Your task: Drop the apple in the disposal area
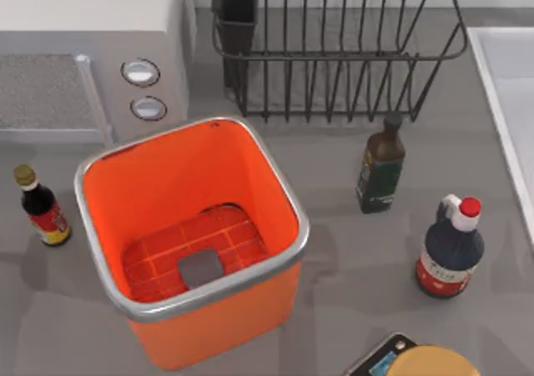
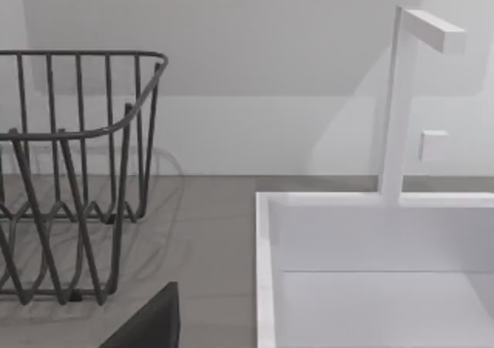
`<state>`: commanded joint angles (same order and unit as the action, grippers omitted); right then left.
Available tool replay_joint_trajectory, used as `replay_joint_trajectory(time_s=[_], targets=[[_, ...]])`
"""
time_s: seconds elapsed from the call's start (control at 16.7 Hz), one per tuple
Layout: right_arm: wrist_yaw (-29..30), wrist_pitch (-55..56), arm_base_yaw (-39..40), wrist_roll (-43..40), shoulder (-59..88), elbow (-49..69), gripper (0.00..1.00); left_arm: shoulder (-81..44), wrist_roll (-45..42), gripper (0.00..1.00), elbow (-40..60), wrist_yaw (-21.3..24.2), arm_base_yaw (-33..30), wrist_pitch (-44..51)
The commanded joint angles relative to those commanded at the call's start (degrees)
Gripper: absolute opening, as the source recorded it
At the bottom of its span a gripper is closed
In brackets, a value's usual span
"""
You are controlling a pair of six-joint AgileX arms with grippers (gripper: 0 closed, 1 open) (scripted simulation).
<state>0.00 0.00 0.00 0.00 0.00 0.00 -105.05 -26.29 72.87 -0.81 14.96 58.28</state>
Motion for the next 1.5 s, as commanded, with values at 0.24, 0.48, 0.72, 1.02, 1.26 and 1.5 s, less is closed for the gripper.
replay_joint_trajectory(time_s=[0.24,0.48,0.72,1.02,1.26,1.5], targets=[[0.0,0.0,0.0,0.0,0.0,0.0,1.00,-0.2,-0.1,1.00,0.2,0.0,0.0,0.1],[0.0,0.0,0.0,0.0,0.0,0.0,1.00,-0.2,0.1,1.00,-1.6,0.0,-0.1,-1.4],[0.0,0.0,0.0,0.0,0.0,0.0,1.00,-2.0,-0.2,1.00,-7.0,0.0,0.3,-8.7],[0.0,0.0,0.0,0.0,0.0,0.0,1.00,-6.5,-0.4,1.00,-8.6,0.0,0.3,-15.0],[0.0,0.0,0.0,0.0,0.0,0.0,1.00,-6.8,-0.4,1.00,-8.4,0.1,0.3,-15.1],[0.0,0.0,0.0,0.0,0.0,0.0,1.00,-6.8,-0.4,0.70,-8.4,0.1,0.3,-15.1]])
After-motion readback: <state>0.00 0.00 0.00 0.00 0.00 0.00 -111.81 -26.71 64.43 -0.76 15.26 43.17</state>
